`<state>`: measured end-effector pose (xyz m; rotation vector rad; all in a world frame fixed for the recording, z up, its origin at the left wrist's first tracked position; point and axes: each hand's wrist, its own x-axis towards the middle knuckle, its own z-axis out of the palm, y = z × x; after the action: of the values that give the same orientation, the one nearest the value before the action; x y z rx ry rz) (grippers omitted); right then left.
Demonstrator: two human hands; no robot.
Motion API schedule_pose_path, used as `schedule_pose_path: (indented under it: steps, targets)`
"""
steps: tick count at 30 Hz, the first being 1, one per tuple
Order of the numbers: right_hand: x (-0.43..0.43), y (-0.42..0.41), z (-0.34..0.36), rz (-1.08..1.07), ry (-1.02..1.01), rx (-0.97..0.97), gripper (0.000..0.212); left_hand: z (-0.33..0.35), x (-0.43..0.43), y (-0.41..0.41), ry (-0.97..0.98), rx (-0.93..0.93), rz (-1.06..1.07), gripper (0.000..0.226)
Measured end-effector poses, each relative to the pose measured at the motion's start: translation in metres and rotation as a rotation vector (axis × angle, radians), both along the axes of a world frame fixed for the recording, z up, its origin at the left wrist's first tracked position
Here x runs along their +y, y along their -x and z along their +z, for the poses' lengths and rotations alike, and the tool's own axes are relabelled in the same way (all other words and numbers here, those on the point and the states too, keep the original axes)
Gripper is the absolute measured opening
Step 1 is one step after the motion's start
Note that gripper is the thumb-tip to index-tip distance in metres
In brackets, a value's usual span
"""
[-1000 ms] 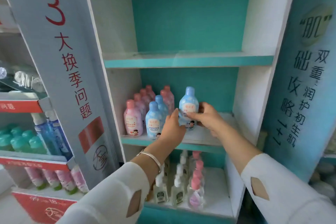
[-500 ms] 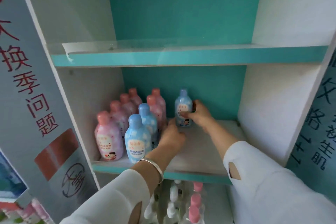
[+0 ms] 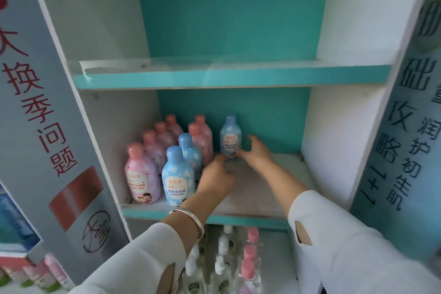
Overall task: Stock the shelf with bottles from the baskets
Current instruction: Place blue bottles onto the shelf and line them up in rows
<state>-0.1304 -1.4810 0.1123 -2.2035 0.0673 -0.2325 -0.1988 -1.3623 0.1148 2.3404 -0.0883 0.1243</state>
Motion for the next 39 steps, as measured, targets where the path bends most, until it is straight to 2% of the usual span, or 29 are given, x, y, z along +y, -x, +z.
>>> schedule_pose_path:
  steps: [5, 10, 17, 24, 31, 39]
  targets:
    - [0.010, 0.060, 0.009, -0.002, -0.003, -0.072, 0.028, 0.019, 0.012, 0.051, -0.005, -0.095, 0.040, 0.035]
    - [0.045, 0.129, 0.014, 0.138, -0.052, -0.099, 0.011, 0.029, 0.044, 0.112, -0.025, -0.142, 0.052, 0.031]
    - [0.114, 0.198, -0.003, 0.384, 0.010, 0.029, 0.014, 0.004, 0.131, 0.185, -0.103, -0.078, 0.118, 0.023]
    - [0.184, 0.233, -0.067, 0.710, 0.356, 0.251, 0.022, -0.082, 0.226, 0.235, -0.157, 0.132, 0.244, 0.027]
    - [0.243, 0.225, -0.142, 0.813, 0.453, 0.431, 0.023, -0.164, 0.284, 0.233, -0.142, 0.279, 0.335, 0.025]
    - [0.296, 0.193, -0.206, 0.880, 0.487, 0.518, 0.027, -0.257, 0.311, 0.198, -0.118, 0.433, 0.389, 0.028]
